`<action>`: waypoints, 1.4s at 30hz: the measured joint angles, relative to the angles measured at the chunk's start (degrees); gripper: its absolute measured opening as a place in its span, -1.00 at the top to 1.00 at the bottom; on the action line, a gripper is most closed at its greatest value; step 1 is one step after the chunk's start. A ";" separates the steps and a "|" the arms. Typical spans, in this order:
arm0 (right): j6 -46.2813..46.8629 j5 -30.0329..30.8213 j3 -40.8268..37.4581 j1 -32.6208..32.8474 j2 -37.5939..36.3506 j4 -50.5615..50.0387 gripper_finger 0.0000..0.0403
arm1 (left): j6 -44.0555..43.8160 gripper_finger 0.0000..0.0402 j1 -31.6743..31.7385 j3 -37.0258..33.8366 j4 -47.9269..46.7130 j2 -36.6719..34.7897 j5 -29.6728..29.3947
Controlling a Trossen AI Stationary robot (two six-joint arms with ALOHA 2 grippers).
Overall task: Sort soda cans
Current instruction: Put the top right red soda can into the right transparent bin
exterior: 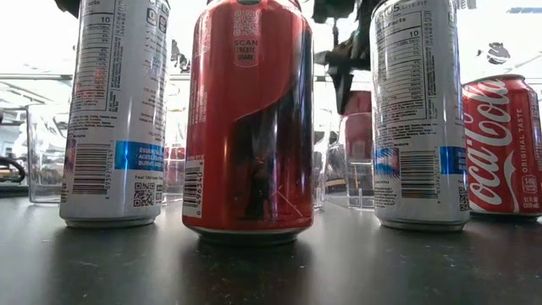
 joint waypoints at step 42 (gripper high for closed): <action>-6.47 -3.46 0.02 -3.54 -0.11 4.91 -0.77 | -0.04 0.74 -0.01 0.01 0.79 0.00 0.04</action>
